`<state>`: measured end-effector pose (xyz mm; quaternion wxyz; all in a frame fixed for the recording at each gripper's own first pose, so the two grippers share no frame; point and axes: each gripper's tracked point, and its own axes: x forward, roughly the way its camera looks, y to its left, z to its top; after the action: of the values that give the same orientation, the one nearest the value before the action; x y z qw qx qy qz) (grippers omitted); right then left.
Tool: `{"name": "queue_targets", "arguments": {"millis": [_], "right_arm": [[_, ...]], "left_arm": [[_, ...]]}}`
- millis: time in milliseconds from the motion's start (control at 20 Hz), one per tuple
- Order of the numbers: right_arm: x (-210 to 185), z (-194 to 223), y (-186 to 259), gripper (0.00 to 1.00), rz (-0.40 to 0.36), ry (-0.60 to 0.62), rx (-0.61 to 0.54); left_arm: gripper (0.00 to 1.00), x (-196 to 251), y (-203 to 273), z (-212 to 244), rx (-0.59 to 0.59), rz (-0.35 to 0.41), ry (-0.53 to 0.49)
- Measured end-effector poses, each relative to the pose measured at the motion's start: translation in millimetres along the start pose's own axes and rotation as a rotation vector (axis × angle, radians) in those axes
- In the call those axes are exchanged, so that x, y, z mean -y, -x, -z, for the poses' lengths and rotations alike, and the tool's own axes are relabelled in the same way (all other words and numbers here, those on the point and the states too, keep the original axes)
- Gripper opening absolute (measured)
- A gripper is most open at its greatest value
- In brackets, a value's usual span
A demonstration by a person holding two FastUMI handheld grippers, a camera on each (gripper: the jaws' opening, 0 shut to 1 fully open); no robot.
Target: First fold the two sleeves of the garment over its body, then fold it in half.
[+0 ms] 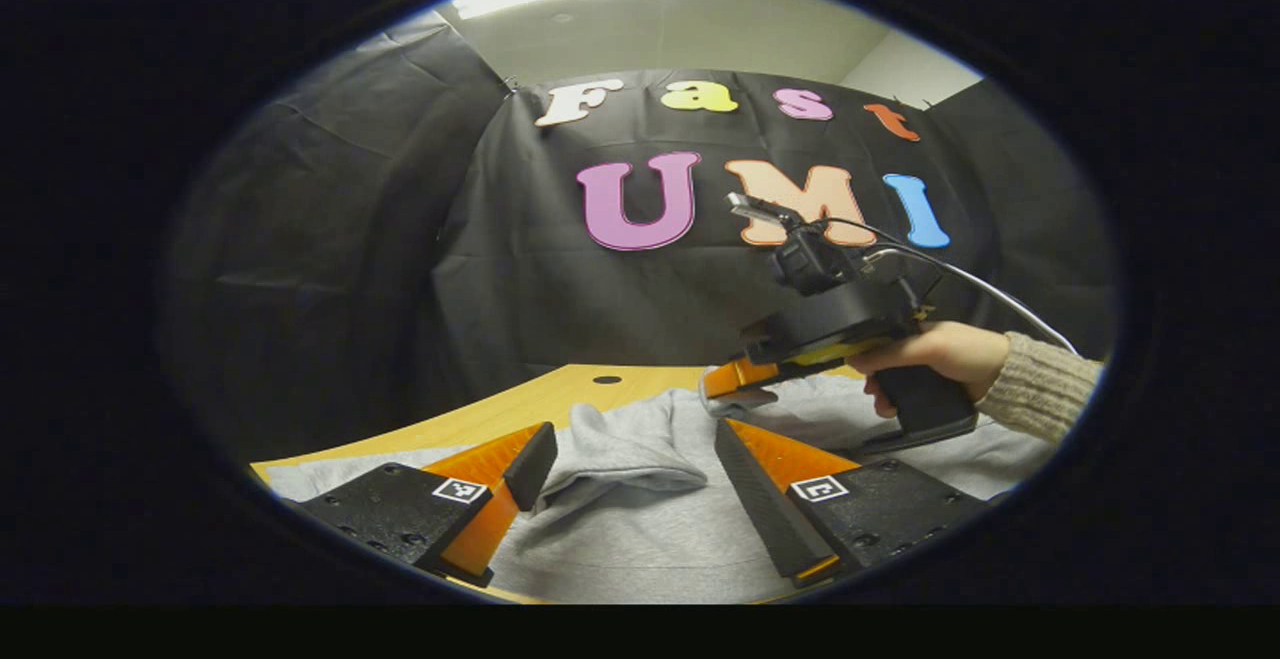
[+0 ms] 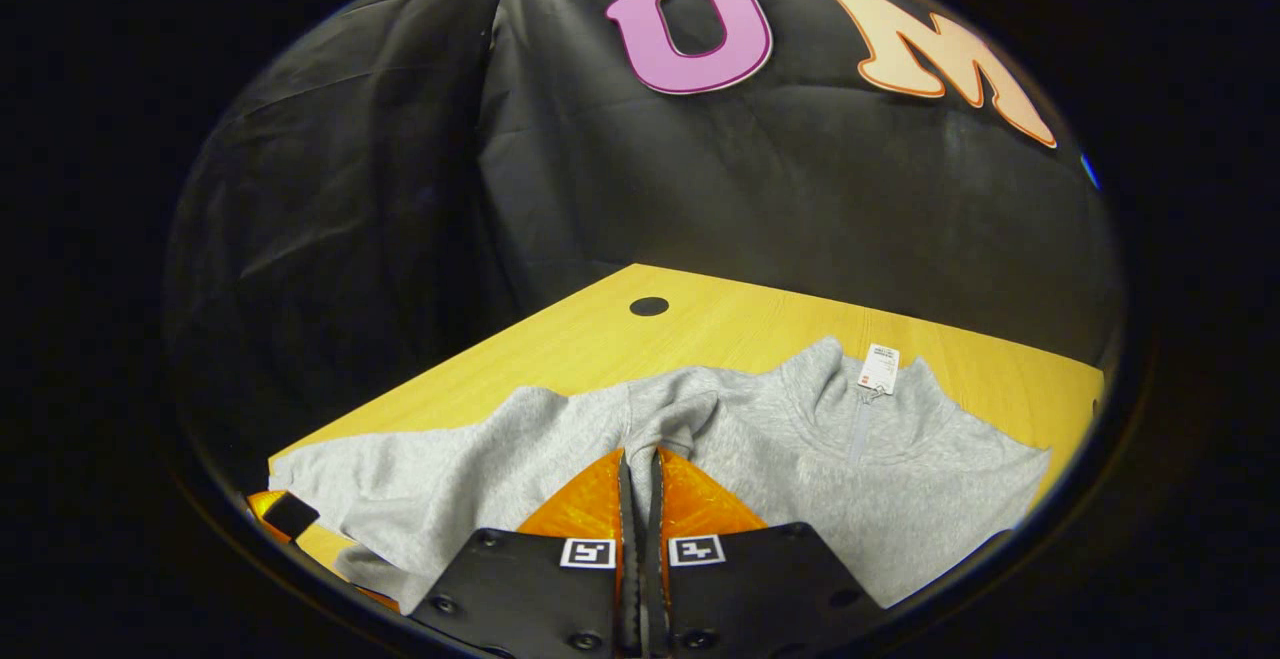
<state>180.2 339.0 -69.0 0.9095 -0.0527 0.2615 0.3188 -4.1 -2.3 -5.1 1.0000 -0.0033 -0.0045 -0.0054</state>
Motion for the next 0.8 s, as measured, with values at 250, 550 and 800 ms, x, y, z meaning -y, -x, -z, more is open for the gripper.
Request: {"name": "queue_targets", "arguments": {"millis": [250, 550, 800], "right_arm": [[-16.4, -4.7, 8.3, 0.28, -0.065, -0.037, 0.018], [-11.5, -18.2, 29.6, 1.0, -0.061, 0.02, 0.084], [24.7, -16.1, 72.6, 1.0, -0.018, 0.015, 0.14]], "left_arm": [[0.93, 0.0, 0.2, 0.4, 0.0, -0.002, 0.0], [0.94, 0.0, 0.3, 0.7, -0.001, 0.003, 0.0], [0.94, -3.0, 0.7, -0.8, -0.003, -0.011, -0.002]]}}
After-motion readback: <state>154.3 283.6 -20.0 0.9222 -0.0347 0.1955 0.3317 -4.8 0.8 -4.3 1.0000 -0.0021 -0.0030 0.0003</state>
